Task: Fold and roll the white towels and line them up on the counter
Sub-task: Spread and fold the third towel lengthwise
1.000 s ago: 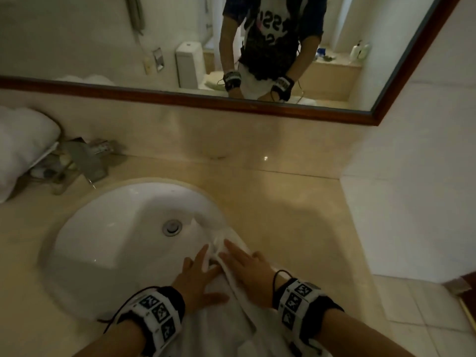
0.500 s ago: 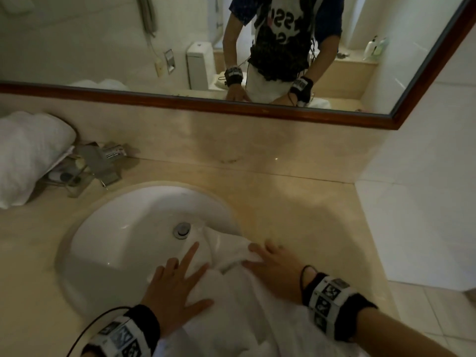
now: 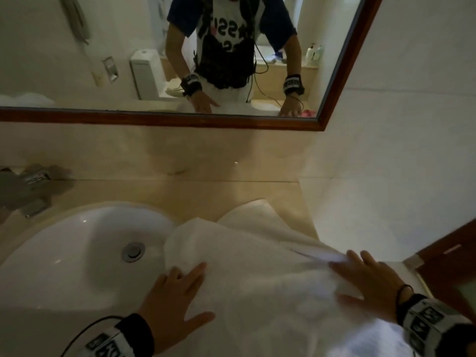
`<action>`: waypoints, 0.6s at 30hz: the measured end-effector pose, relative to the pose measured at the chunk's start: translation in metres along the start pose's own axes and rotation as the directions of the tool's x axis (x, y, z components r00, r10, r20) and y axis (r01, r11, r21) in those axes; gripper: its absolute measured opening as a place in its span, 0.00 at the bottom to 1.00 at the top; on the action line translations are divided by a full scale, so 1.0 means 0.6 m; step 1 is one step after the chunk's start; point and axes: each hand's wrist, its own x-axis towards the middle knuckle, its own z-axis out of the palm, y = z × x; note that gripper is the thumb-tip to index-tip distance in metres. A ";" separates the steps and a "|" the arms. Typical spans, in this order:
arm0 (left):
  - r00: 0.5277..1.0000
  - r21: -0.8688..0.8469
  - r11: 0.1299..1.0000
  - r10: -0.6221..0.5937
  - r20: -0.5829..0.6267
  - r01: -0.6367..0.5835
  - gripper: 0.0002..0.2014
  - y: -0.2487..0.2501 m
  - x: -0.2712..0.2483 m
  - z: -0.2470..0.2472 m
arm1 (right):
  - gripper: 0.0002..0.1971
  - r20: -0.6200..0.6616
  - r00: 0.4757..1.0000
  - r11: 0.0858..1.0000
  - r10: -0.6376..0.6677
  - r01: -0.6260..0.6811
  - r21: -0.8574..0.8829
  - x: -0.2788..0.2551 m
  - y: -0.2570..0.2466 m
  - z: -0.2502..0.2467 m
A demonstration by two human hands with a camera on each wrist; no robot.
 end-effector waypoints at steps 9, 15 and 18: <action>0.991 0.161 0.987 0.052 -0.124 -0.032 0.34 0.050 0.147 -0.111 | 0.45 -0.304 0.915 0.940 -0.266 0.316 0.130 0.045 -0.104 -0.113; 1.000 0.007 1.000 -0.001 0.022 0.001 0.47 0.058 0.145 0.035 | 0.57 -0.068 0.925 0.878 -0.374 0.377 0.294 0.129 -0.237 -0.110; 0.987 0.326 0.943 -0.012 -0.162 0.065 0.24 0.033 0.108 0.096 | 0.57 -0.101 0.936 0.885 -0.337 0.351 0.306 0.153 -0.235 -0.110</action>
